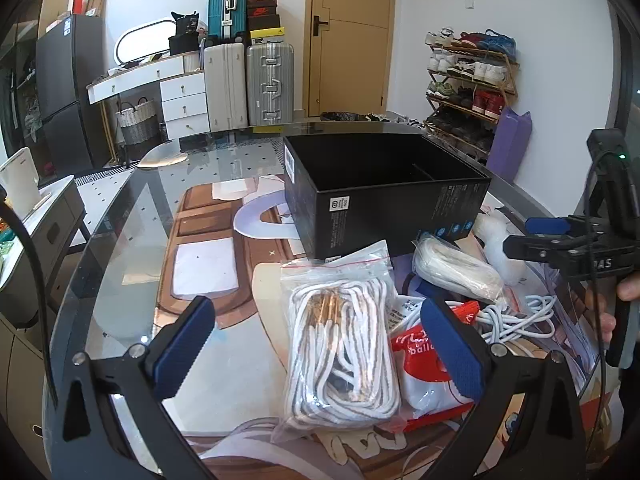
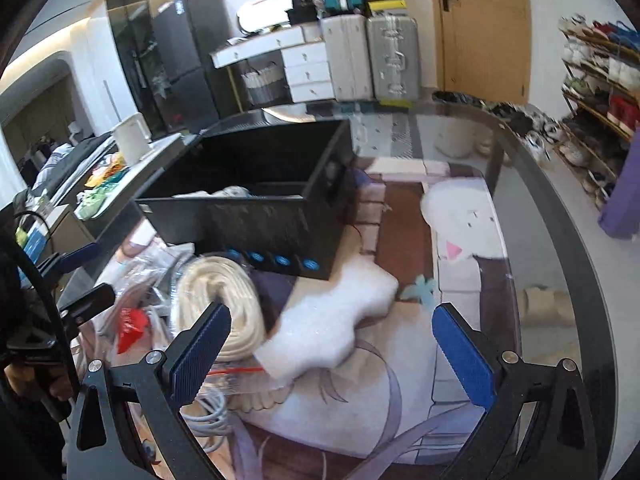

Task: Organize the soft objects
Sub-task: 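Grasp the white foam piece with the right gripper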

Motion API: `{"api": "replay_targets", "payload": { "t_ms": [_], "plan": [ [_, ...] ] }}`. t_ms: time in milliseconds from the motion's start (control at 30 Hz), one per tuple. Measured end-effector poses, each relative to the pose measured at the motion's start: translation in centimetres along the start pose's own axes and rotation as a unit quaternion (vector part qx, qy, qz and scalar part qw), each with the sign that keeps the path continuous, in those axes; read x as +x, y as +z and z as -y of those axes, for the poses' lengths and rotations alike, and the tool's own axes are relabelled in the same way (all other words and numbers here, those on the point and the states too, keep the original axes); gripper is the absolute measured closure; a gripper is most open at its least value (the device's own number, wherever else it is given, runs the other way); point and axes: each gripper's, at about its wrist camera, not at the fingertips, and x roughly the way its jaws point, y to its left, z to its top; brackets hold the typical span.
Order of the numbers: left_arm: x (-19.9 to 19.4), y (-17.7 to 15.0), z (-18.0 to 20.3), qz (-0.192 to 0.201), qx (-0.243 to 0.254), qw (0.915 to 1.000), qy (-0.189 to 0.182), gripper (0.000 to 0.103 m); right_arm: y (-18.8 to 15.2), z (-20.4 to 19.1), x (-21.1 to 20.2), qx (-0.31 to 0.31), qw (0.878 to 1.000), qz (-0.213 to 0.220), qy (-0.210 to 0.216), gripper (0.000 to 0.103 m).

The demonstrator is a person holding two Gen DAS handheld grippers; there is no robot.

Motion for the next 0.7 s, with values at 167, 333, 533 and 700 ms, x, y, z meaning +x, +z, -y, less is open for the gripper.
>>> {"api": "replay_targets", "payload": {
  "t_ms": [167, 333, 533, 700],
  "plan": [
    [0.2, 0.0, 0.0, -0.006, -0.003, 1.0000, -0.004, 0.000, -0.2, 0.3, 1.0, 0.008, 1.000, -0.016, -0.024, 0.001],
    [0.3, 0.0, 0.0, -0.013, -0.002, 0.9999, -0.003, 0.000, -0.3, 0.5, 1.6, 0.001, 0.999, -0.027, -0.046, 0.001],
    [0.5, -0.1, -0.1, -0.015, -0.004, 0.9999, -0.005, 0.000, -0.4, 0.5, 1.5, -0.009, 0.998, -0.029, -0.051, 0.000],
    [0.5, -0.2, -0.1, -0.015, -0.003, 0.9999, -0.005, 0.000, -0.4, 0.6, 1.8, -0.001, 0.999, -0.028, -0.043, 0.001]
  ]
}}
